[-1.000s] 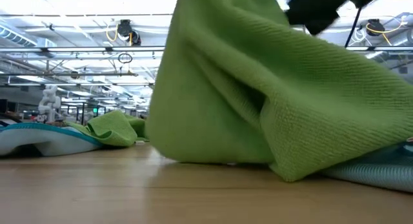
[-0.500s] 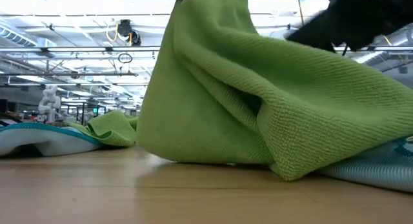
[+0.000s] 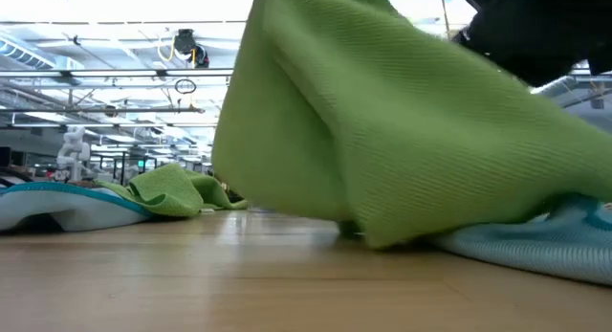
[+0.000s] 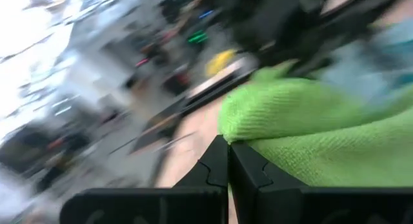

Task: Fold microfiber towels
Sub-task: Fold the bottom left green microfiber cloth

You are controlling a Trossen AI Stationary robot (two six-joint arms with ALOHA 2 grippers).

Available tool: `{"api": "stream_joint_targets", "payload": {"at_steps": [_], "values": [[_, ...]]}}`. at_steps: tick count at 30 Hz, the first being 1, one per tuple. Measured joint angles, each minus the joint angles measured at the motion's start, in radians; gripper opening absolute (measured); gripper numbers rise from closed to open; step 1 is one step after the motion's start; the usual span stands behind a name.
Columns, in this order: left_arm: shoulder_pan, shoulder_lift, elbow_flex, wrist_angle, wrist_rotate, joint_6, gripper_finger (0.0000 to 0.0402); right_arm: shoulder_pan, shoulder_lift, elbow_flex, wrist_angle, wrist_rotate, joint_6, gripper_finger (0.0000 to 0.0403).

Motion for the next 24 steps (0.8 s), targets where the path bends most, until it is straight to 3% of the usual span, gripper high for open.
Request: {"api": "stream_joint_targets", "payload": {"at_steps": [4, 8, 12, 24], "values": [[-0.030, 0.000, 0.000, 0.000, -0.242, 0.001, 0.0003, 0.029, -0.002, 0.000, 0.010, -0.078, 0.037, 0.0157], [-0.047, 0.000, 0.000, -0.007, -0.330, 0.003, 0.0004, 0.062, -0.017, 0.000, 0.019, -0.068, 0.041, 0.0148], [-0.049, 0.000, 0.000, -0.007, -0.340, 0.003, 0.0004, 0.067, -0.034, 0.000, -0.026, 0.078, 0.053, 0.0140], [-0.041, 0.000, 0.000, -0.006, -0.296, -0.001, 0.0005, 0.077, -0.026, 0.000, -0.080, 0.355, 0.068, 0.0137]]}}
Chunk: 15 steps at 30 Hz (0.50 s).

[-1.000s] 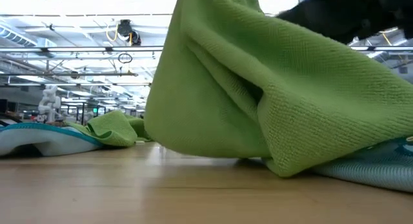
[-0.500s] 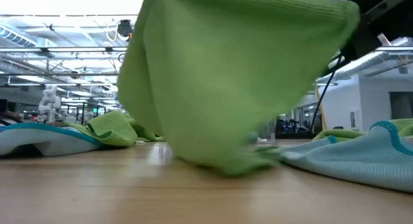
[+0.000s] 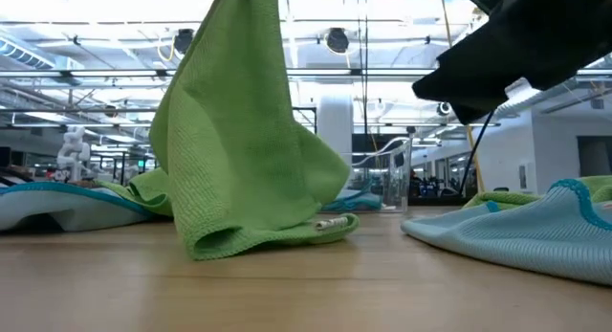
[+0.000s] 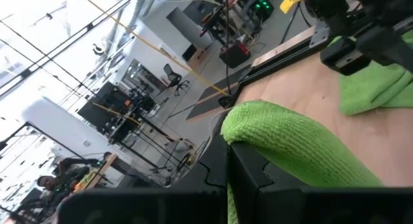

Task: Fold microfiber towels
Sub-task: Fold the bottom left green microfiber cloth

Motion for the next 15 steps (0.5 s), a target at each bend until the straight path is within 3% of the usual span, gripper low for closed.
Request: {"api": "stream_joint_targets", "payload": {"at_steps": [5, 15], "values": [[0.020, 0.000, 0.000, 0.000, 0.047, -0.015, 0.0005, 0.008, 0.042, 0.000, 0.022, 0.078, 0.007, 0.0139], [0.054, 0.000, 0.000, 0.001, 0.125, -0.050, 0.0005, -0.057, 0.234, 0.109, 0.072, 0.081, 0.015, 0.0163]]}}
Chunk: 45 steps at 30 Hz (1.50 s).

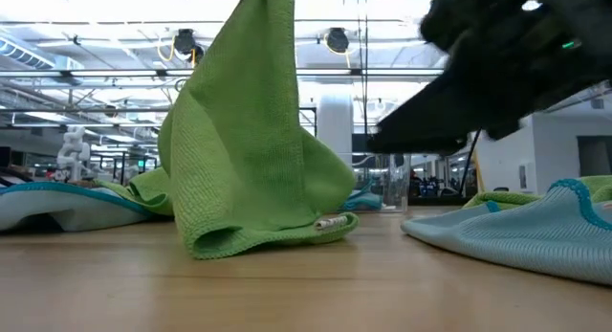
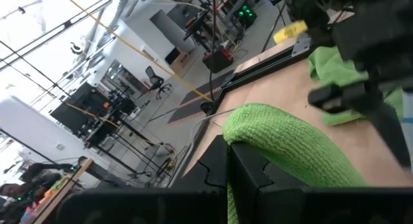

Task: Fold microfiber towels
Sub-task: Fold the bottom left green microfiber cloth

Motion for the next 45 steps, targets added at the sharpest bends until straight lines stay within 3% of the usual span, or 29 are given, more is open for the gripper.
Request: {"api": "stream_joint_targets", "payload": {"at_steps": [3, 9, 14, 17, 25, 28, 31, 41, 45], "values": [[0.002, 0.000, 0.000, 0.000, 0.017, -0.005, 0.0005, -0.027, 0.062, 0.056, -0.002, 0.000, -0.001, 0.0167], [0.005, 0.000, 0.000, 0.000, 0.146, -0.001, 0.0005, -0.058, 0.109, 0.131, -0.087, 0.000, -0.006, 0.0165], [0.005, 0.000, 0.000, -0.032, 0.349, 0.019, 0.0005, -0.036, 0.047, 0.142, -0.111, -0.008, -0.026, 0.0165], [-0.002, 0.000, 0.000, -0.060, 0.416, 0.044, 0.0005, -0.004, -0.035, 0.144, -0.149, 0.001, -0.050, 0.0165], [-0.033, 0.000, 0.000, -0.040, 0.550, 0.073, 0.0005, 0.079, -0.174, 0.144, -0.282, 0.177, -0.212, 0.0165], [-0.035, 0.000, 0.000, -0.039, 0.635, 0.062, 0.0005, 0.103, -0.160, 0.143, -0.216, 0.161, -0.309, 0.0165], [-0.035, 0.000, 0.000, -0.034, 0.710, 0.038, 0.0005, 0.116, -0.126, 0.143, -0.130, 0.077, -0.407, 0.0165], [-0.036, 0.000, 0.000, -0.015, 0.726, -0.022, 0.0005, 0.098, 0.012, 0.142, 0.100, 0.049, -0.574, 0.0164], [-0.036, 0.000, 0.000, -0.015, 0.726, -0.023, 0.0005, 0.070, 0.043, 0.142, 0.111, 0.056, -0.577, 0.0156]]}}
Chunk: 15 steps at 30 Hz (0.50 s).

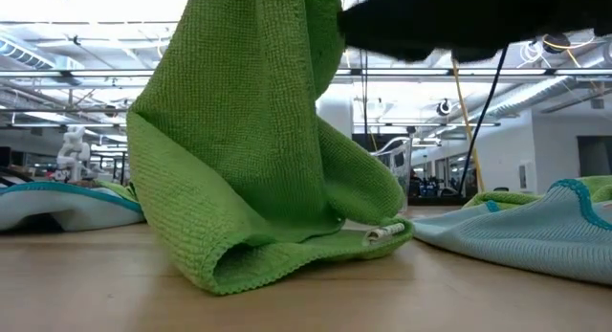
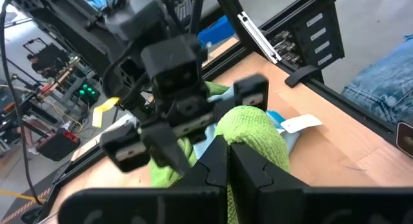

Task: Fold microfiber towels
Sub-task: Fold the bottom left green microfiber cloth

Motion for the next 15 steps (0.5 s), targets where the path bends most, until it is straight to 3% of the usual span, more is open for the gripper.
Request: {"api": "stream_joint_targets", "payload": {"at_steps": [3, 7, 10, 15], "values": [[0.000, 0.000, 0.000, -0.001, 0.000, 0.001, 0.0005, -0.012, 0.005, 0.000, 0.001, 0.053, -0.001, 0.0119], [0.000, 0.000, 0.000, -0.015, -0.023, -0.010, 0.0005, -0.018, 0.000, 0.000, -0.002, 0.069, -0.015, 0.0026], [0.001, 0.000, 0.000, -0.043, -0.069, -0.030, 0.0005, -0.016, -0.016, 0.000, -0.010, 0.085, -0.036, 0.0012], [0.006, 0.001, 0.000, -0.126, -0.348, -0.221, 0.0022, -0.003, -0.101, 0.000, -0.230, 0.276, 0.039, 0.0004]]}}
